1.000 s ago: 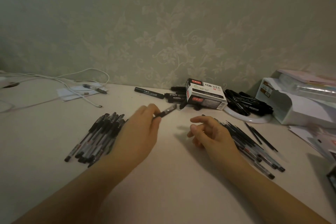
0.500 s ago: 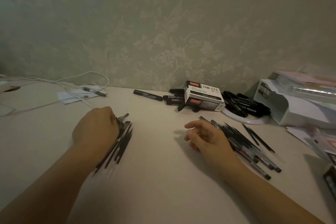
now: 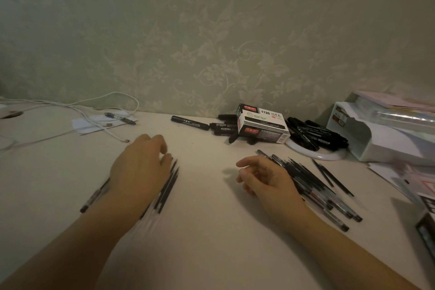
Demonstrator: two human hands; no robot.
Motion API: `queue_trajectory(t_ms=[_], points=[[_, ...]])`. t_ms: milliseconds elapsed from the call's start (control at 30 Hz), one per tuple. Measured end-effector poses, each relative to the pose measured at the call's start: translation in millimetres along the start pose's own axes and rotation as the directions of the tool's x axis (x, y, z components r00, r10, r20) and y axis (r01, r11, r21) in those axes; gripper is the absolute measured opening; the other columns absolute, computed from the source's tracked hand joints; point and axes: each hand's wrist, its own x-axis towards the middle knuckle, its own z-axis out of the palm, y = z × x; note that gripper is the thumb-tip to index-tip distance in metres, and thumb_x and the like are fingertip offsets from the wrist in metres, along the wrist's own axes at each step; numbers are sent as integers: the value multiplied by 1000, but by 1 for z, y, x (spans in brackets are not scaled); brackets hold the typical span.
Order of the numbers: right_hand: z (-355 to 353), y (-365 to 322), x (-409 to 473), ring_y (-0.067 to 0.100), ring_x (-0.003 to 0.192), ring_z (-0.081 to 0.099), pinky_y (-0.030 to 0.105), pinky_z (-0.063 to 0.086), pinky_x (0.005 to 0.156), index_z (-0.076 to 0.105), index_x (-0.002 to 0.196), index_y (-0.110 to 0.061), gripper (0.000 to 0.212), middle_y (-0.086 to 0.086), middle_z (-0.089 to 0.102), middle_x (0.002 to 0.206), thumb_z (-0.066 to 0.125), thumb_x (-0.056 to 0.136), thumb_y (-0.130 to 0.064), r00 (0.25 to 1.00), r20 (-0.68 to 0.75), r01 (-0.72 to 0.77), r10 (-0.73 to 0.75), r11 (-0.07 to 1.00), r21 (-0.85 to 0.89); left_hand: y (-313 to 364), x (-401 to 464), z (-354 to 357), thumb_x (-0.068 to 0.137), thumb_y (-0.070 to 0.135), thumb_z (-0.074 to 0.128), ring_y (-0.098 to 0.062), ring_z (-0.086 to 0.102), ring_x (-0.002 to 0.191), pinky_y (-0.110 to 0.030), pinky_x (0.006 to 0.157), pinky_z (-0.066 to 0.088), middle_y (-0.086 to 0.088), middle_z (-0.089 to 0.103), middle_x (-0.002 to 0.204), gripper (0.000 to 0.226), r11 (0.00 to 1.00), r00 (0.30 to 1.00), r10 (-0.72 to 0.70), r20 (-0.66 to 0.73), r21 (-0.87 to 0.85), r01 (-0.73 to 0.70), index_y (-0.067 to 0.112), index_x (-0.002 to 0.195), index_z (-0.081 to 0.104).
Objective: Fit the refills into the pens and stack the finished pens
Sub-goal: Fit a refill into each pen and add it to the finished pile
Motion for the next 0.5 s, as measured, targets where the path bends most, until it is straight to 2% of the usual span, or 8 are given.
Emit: queue_trajectory(t_ms=[100, 167, 233, 300, 333, 433, 500], points=[[0, -1, -2, 4, 77, 65, 19, 52, 70, 68, 100, -35, 15, -9, 71, 88, 64, 94, -21, 1000, -12, 21, -22, 997, -74, 22, -13, 10, 90, 29, 59, -4, 49, 68, -24, 62, 41, 10, 50, 81, 3, 977, 986, 159, 55, -154, -149, 28, 93, 58], [-2, -2, -2, -1, 83, 62, 11, 49, 70, 67, 99, -35, 15, -16, 67, 86, 64, 94, -22, 990, -74, 93, -119, 954, -284, 36, -24, 18, 88, 28, 62, -3, 49, 67, -20, 61, 40, 11, 51, 77, 6, 930, 963, 239, 123, -315, -191, 31, 92, 60], [-8, -4, -1, 0, 87, 57, 11, 47, 74, 66, 105, -28, 16, -21, 59, 93, 62, 94, -17, 957, -112, 159, -268, 805, -572, 47, -34, 28, 88, 28, 63, -4, 50, 70, -16, 63, 41, 12, 51, 78, 11, 882, 925, 331, 188, -410, -232, 34, 97, 60], [-18, -8, 1, 4, 96, 51, 23, 47, 85, 64, 114, -23, 20, -13, 56, 105, 59, 96, -16, 945, -123, 107, -303, 641, -760, 52, -39, 34, 88, 29, 63, -5, 50, 73, -14, 63, 41, 12, 51, 80, 14, 840, 882, 421, 211, -458, -291, 34, 101, 59], [-24, -10, 2, 10, 100, 49, 27, 46, 87, 63, 116, -22, 20, -9, 56, 109, 57, 97, -18, 951, -130, 50, -282, 553, -832, 53, -39, 36, 89, 29, 63, -5, 50, 73, -14, 64, 41, 12, 51, 81, 14, 828, 871, 442, 216, -473, -302, 34, 101, 59], [-36, -13, 4, 16, 98, 49, 29, 42, 84, 58, 113, -21, 16, -2, 57, 110, 52, 98, -21, 972, -179, -131, -152, 281, -951, 49, -37, 37, 90, 30, 60, -5, 49, 72, -18, 66, 44, 12, 51, 82, 12, 832, 869, 442, 221, -463, -305, 34, 101, 60], [-36, -14, 4, 18, 98, 53, 30, 42, 81, 54, 111, -21, 13, 0, 58, 109, 50, 99, -21, 976, -200, -179, -82, 209, -961, 47, -36, 37, 90, 30, 60, -5, 49, 72, -20, 68, 45, 13, 51, 82, 10, 839, 873, 435, 219, -450, -306, 34, 100, 60]])
